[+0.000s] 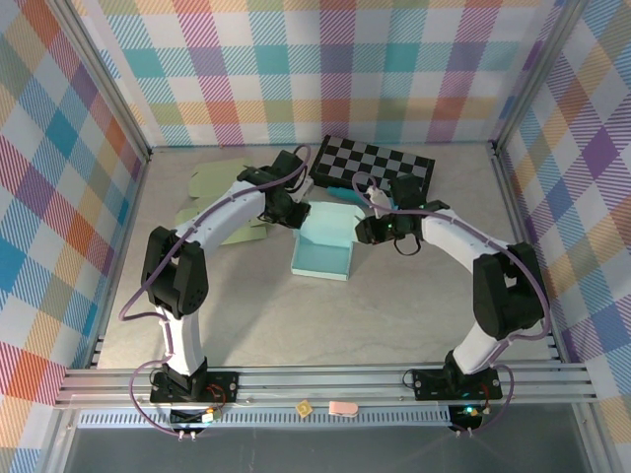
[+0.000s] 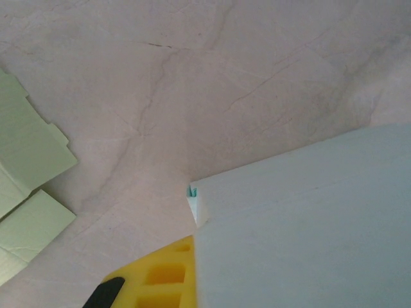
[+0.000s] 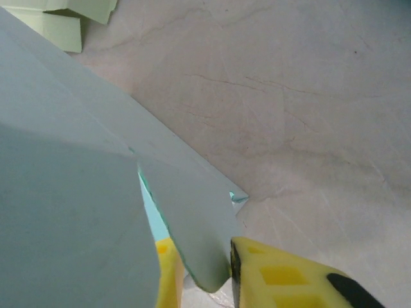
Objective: Fold the paper box
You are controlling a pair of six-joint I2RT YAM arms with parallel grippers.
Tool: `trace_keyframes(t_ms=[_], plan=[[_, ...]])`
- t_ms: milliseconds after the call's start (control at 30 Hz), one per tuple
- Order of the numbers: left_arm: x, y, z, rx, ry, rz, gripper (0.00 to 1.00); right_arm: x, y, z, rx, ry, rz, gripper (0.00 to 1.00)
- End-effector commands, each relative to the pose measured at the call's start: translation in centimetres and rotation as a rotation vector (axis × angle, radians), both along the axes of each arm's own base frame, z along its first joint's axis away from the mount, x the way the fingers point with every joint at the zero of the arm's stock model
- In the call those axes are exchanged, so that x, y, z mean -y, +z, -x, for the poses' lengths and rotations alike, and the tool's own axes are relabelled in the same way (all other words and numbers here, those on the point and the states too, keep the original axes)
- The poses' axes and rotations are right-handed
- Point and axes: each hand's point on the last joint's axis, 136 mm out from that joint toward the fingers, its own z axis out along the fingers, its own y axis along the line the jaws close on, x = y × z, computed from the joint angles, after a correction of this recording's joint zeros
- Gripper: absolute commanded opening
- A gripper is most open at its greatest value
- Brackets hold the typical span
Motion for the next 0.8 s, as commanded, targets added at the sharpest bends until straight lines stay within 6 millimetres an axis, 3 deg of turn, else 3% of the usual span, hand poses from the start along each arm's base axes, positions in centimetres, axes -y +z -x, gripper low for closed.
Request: trace_keyframes(t_ms=[0, 367, 767], plan=[[0.4, -0.1, -0.5, -0.007, 0.086, 0.054, 0.0, -0.5, 2.1, -1.1, 0.051, -0.098, -0.041, 0.23], [0.4, 0.7, -1.7, 0.047, 0.241, 0.137, 0.0, -1.4, 2.7, -1.7, 0.096, -0.198, 0.016, 0.06], [1.3, 3.5, -4.1, 0.209, 0.288, 0.273, 0.0, -3.0, 4.9, -5.3, 0.238, -0.28, -0.097, 0.01]])
